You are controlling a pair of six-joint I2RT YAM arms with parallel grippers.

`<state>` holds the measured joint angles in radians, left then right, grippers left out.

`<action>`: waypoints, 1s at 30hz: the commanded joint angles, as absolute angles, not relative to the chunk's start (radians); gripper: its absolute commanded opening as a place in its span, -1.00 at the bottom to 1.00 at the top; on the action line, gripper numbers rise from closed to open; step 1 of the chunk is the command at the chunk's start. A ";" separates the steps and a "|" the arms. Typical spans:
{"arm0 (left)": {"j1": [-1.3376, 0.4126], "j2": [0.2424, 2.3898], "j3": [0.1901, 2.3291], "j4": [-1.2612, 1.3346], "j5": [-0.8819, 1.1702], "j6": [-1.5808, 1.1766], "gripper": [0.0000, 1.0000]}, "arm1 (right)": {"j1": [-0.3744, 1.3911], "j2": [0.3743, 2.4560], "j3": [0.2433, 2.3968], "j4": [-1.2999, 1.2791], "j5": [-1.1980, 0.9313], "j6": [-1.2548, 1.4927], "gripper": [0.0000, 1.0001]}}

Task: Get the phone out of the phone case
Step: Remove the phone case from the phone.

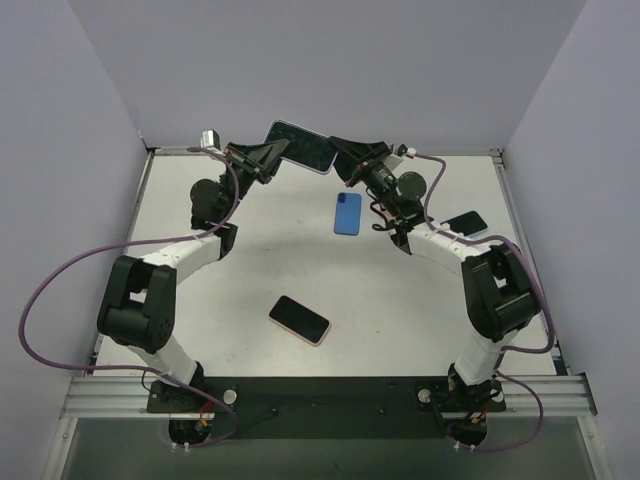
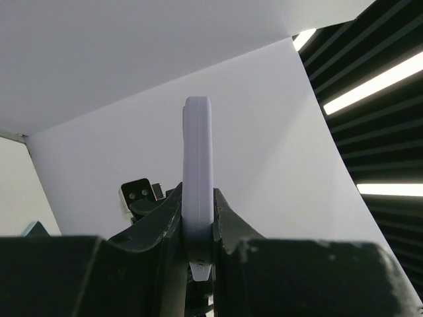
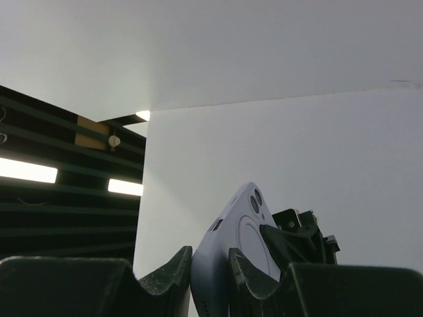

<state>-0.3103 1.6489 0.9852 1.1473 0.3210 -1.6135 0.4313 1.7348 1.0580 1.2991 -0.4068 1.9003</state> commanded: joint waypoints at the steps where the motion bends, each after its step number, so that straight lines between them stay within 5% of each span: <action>1: -0.364 1.523 1.038 1.663 0.609 -1.678 -1.00 | 0.419 1.764 1.120 1.669 -0.078 2.261 -1.00; 13: -0.291 1.508 0.965 1.501 0.538 -1.830 -1.00 | 0.358 1.714 1.000 1.626 -0.404 2.046 -1.00; 25: -0.256 1.474 0.982 1.163 0.699 -1.733 -1.00 | 0.253 1.579 0.755 1.667 -0.635 1.936 -0.97; 28: -0.255 1.485 0.973 1.187 0.704 -1.752 -1.00 | 0.255 1.556 0.721 1.667 -0.638 1.944 -0.82; 30: -0.253 1.488 0.966 1.192 0.706 -1.755 -1.00 | 0.253 1.543 0.704 1.667 -0.634 1.942 -0.40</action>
<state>-0.2604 1.5215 0.9195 1.0657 0.6720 -1.7096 0.2375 1.6081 0.7319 1.3090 -0.6262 1.9469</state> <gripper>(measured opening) 0.233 0.178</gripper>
